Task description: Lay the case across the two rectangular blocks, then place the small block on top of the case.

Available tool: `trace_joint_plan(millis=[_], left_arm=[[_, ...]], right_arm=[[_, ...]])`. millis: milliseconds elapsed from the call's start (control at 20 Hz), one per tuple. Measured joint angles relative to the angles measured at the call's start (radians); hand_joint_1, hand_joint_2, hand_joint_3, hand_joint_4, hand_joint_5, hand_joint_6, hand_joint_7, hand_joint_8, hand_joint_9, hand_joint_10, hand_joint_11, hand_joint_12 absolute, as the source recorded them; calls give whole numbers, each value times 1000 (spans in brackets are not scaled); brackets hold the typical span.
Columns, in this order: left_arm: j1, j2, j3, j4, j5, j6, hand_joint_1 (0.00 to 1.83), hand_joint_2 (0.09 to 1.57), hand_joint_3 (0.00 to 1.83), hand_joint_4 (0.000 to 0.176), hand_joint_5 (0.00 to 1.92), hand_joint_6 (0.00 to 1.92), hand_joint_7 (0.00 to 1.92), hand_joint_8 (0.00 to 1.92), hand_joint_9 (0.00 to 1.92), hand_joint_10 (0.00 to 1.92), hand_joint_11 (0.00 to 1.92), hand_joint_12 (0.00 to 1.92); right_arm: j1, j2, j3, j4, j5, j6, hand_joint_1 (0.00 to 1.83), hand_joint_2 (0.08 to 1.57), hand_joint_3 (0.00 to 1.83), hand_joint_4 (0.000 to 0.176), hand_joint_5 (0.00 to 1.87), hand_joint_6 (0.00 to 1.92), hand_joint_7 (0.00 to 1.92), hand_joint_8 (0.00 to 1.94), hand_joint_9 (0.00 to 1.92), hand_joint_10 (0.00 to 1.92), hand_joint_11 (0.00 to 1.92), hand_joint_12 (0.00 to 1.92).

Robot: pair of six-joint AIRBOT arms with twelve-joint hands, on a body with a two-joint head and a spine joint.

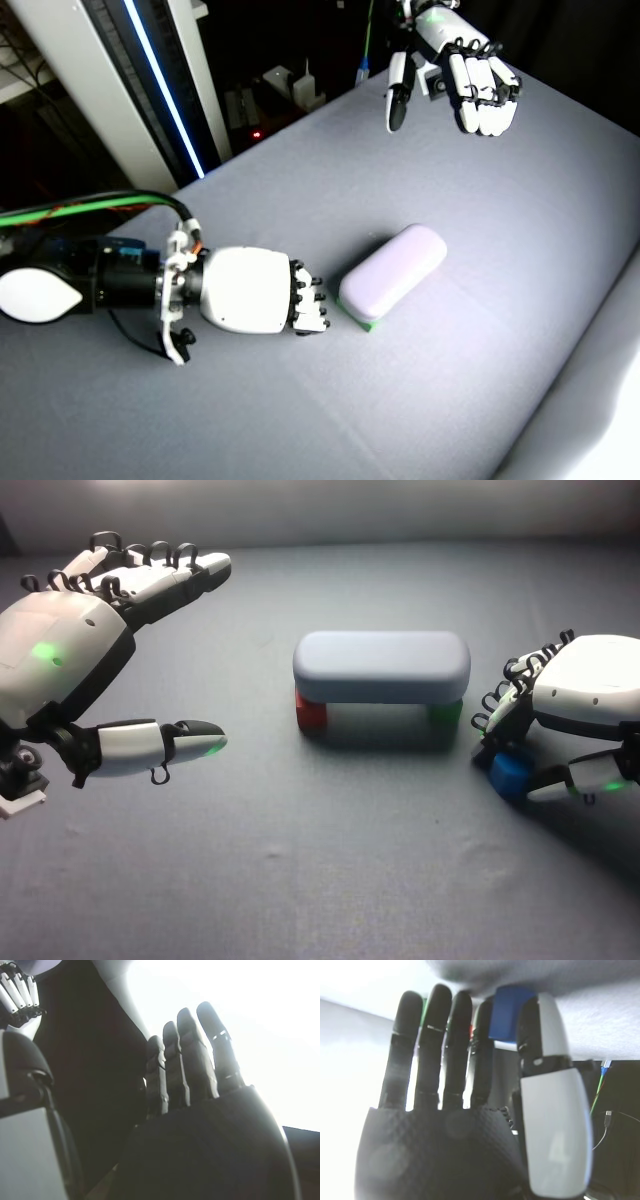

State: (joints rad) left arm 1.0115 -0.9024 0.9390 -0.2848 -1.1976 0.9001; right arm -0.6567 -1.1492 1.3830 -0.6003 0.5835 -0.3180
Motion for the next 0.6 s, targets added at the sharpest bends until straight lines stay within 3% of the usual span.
trace_joint_plan(millis=[50, 100, 250, 300, 500, 550, 600], left_arm=[[0, 0, 0, 0, 0, 0, 967, 893, 0, 39, 321, 3, 375, 7, 373, 7, 0, 930], [0, -1, 0, -1, 0, 0, 969, 891, 0, 46, 323, 3, 382, 9, 377, 8, 0, 930], [0, -6, 0, -3, 2, -1, 948, 891, 0, 55, 323, 0, 401, 10, 394, 10, 0, 977], [0, -6, 0, -6, 0, -1, 940, 897, 2, 60, 320, 0, 391, 4, 391, 7, 0, 971], [1, -6, 0, -11, 0, -4, 912, 909, 4, 61, 310, 2, 379, 0, 386, 2, 0, 930], [2, -6, 0, -11, -2, -5, 912, 916, 6, 52, 304, 0, 360, 0, 383, 1, 0, 929], [6, -6, 0, -11, -6, -5, 935, 920, 4, 39, 297, 0, 341, 0, 372, 0, 0, 910]], right_arm=[[0, 0, 0, 1, 1, 0, 1201, 1126, 7, 0, 889, 1038, 1016, 858, 828, 914, 649, 1457], [0, 0, 0, 1, 3, 0, 1203, 1145, 3, 0, 855, 1094, 975, 1055, 824, 932, 650, 1460], [3, 0, -5, -5, -1, 1, 1214, 1140, 1, 0, 890, 1034, 974, 1138, 850, 1126, 670, 1599], [3, 0, -6, -12, 2, 3, 1239, 1104, 0, 0, 946, 974, 1081, 950, 953, 1124, 797, 1571], [6, 1, -8, -16, 8, 24, 1263, 1071, 0, 0, 984, 872, 1183, 822, 1077, 1024, 870, 1549], [8, 3, -8, -17, 19, 34, 1244, 1083, 3, 0, 957, 969, 1148, 818, 981, 926, 699, 1525], [10, 8, -12, -17, 34, 41, 1245, 1092, 1, 0, 951, 946, 1109, 937, 984, 1092, 762, 1615]])
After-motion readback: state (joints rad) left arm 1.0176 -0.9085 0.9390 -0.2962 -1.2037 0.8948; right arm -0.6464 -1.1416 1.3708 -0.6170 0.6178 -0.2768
